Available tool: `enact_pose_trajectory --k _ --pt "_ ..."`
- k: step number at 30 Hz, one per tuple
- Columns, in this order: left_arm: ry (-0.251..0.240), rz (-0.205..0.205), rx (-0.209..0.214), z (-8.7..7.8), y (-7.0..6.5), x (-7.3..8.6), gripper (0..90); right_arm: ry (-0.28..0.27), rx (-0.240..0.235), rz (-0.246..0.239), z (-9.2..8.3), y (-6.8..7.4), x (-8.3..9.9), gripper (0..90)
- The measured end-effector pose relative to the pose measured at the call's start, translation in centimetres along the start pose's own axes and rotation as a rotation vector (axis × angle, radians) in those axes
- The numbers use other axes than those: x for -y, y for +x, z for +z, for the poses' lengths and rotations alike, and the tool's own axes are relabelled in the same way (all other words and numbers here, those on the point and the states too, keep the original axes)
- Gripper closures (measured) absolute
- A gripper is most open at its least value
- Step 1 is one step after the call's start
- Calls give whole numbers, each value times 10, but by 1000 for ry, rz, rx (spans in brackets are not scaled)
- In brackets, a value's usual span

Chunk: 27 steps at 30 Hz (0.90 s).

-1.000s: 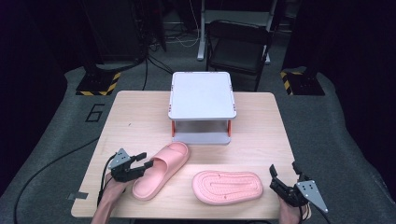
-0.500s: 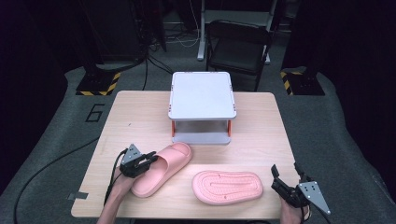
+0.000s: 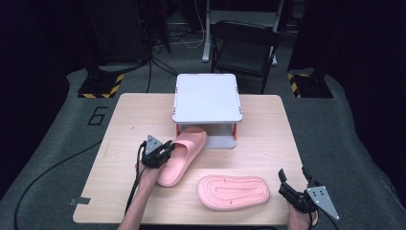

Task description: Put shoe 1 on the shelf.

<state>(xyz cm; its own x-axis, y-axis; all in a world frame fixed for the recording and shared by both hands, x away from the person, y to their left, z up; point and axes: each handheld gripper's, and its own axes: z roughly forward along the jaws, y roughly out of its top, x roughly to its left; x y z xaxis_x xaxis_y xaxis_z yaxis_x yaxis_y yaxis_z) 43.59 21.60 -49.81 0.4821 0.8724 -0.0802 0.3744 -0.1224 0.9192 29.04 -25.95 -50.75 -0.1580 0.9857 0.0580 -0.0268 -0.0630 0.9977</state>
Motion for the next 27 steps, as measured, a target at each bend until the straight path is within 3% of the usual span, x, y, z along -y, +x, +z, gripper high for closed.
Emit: enact_pose_trajectory --k 3,12,19,23,27 --pt "-12 -39 -52 11 -2 -4 769 2 -2 1 0 0 0 157" --pt "-12 -99 -104 34 -9 -16 762 2 -7 1 1 1 0 158" --pt "23 -117 -77 49 -11 -15 695 5 -10 2 1 0 0 158" --pt "0 -141 -39 46 -10 -18 586 9 -11 26 1 -1 0 159" --pt "12 -106 -41 47 -9 -19 632 6 -8 24 0 -1 0 160"
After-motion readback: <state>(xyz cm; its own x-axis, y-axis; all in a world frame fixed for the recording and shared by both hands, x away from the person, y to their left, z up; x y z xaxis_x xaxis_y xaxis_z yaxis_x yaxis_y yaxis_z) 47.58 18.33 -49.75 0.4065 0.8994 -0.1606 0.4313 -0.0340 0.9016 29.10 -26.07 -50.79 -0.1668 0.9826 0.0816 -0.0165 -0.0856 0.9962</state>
